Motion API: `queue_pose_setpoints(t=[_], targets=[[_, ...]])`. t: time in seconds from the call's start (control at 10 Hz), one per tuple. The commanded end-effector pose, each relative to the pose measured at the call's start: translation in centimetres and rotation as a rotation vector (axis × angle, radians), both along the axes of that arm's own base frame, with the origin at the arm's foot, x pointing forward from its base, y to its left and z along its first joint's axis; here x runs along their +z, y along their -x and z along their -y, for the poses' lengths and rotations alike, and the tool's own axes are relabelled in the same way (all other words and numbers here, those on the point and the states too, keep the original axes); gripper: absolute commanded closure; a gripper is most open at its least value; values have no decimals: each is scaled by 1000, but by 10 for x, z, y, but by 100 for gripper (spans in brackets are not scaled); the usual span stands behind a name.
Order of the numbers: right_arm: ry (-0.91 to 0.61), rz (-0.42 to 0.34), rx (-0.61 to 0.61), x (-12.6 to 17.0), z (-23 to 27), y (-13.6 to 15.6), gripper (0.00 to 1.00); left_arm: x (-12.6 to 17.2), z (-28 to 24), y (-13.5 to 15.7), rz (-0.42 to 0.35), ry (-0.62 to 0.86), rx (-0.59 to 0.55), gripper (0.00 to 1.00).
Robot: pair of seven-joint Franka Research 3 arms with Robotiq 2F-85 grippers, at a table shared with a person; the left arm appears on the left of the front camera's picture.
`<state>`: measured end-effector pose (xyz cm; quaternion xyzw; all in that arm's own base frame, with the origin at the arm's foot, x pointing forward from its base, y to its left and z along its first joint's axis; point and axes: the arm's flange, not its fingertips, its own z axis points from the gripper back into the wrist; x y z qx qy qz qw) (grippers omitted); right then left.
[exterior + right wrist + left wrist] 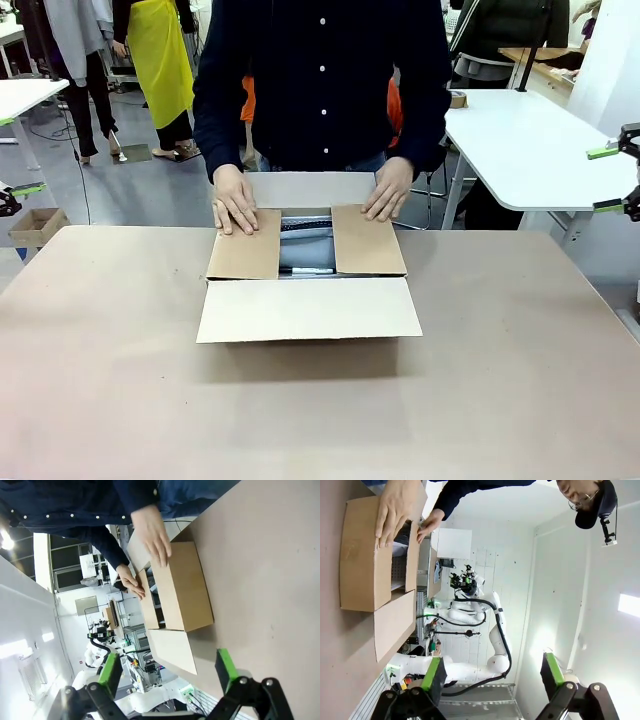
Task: Pack the gift set into the box.
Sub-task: Press and hold the closed box until the human finishes sealing it.
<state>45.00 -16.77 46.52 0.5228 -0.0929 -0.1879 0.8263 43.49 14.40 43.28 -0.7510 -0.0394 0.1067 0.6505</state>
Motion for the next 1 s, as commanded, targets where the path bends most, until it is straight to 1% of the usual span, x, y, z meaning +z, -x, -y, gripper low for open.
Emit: queue_pose_setpoints(t=[0.0,0.9], targets=[[9,9,12,1,-1,2,0,-1,2,4,15,-8,4,0],[9,9,12,1,-1,2,0,-1,2,4,15,-8,4,0]])
